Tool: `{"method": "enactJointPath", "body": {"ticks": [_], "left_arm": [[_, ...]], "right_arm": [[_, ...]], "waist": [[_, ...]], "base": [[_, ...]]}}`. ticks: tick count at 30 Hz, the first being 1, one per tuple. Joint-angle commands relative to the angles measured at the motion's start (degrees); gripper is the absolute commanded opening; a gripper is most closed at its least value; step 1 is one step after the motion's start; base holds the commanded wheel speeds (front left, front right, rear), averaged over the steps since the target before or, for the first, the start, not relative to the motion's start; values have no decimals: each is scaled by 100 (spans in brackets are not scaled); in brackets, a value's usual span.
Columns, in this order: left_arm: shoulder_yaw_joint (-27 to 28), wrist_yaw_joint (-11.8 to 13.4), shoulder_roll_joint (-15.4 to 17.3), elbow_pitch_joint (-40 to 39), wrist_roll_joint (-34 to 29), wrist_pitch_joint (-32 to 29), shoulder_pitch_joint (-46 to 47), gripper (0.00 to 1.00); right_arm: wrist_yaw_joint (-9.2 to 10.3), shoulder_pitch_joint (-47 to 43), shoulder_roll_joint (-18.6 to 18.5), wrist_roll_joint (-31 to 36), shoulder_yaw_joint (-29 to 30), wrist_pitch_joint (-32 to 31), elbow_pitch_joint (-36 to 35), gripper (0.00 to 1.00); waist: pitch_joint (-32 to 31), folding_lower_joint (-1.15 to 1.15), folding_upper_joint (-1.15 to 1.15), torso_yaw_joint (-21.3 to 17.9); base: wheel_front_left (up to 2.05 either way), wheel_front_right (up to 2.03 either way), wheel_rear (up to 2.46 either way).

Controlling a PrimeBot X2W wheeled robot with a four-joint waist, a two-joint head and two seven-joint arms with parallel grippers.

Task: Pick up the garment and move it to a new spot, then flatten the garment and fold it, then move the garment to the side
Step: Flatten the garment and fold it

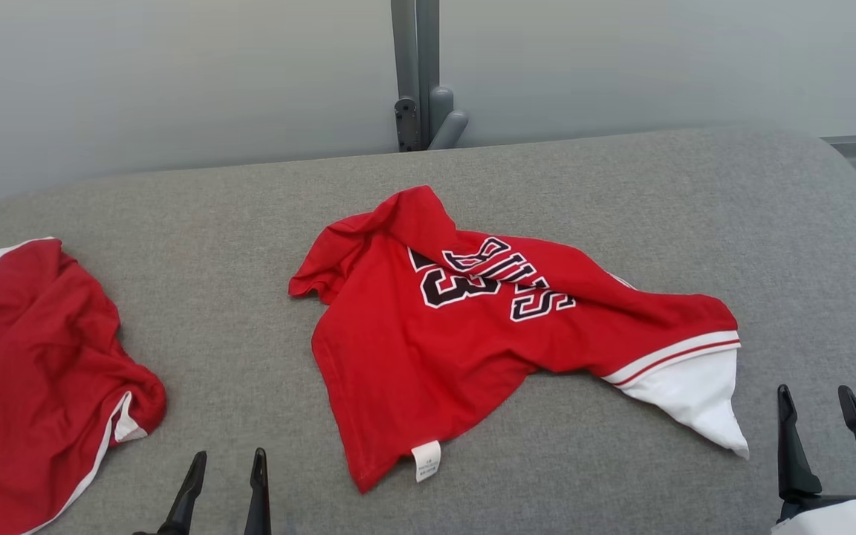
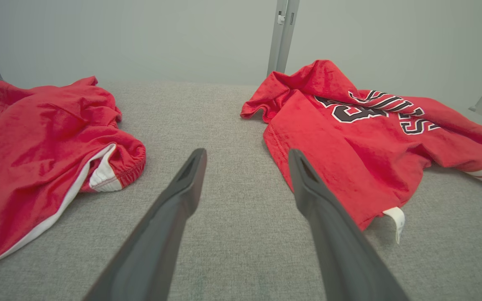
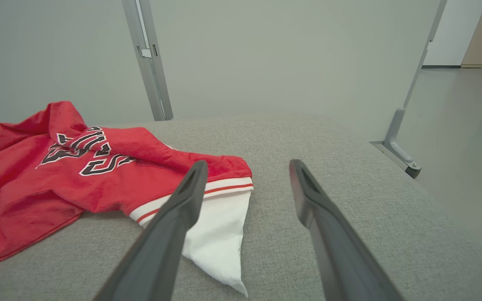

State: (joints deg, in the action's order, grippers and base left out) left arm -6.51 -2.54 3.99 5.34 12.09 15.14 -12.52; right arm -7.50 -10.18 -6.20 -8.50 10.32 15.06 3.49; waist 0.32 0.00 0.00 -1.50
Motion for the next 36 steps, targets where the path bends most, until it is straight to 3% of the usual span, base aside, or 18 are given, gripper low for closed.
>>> {"method": "enactJointPath", "body": {"ticks": [1, 14, 25, 31, 36], "left_arm": [[43, -42, -36, -9, -35, 0, -22, 100], [112, -174, -106, 72, -109, 0, 7, 100], [-38, -86, -109, 100, 75, 0, 72, 100], [-361, -66, -108, 280, 273, -23, 166, 100], [-726, 163, -102, 442, 476, -675, 402, 100]], "right_arm": [[2, 68, -6, 42, -4, 17, 12, 100], [2, 85, -57, 61, -170, 17, 118, 100], [2, 122, -75, -38, -235, 17, 155, 100], [2, 247, -284, -159, -301, 13, 433, 100], [2, 458, -607, -353, -526, -869, 698, 100]], "waist": [[-4, 0, 0, 15], [-76, 0, 0, 129], [-64, 0, 0, 140], [-37, 0, 0, 86], [85, 0, 0, 5]], "base": [[0, 0, 0], [0, 0, 0], [0, 0, 0], [0, 0, 0], [0, 0, 0]]}}
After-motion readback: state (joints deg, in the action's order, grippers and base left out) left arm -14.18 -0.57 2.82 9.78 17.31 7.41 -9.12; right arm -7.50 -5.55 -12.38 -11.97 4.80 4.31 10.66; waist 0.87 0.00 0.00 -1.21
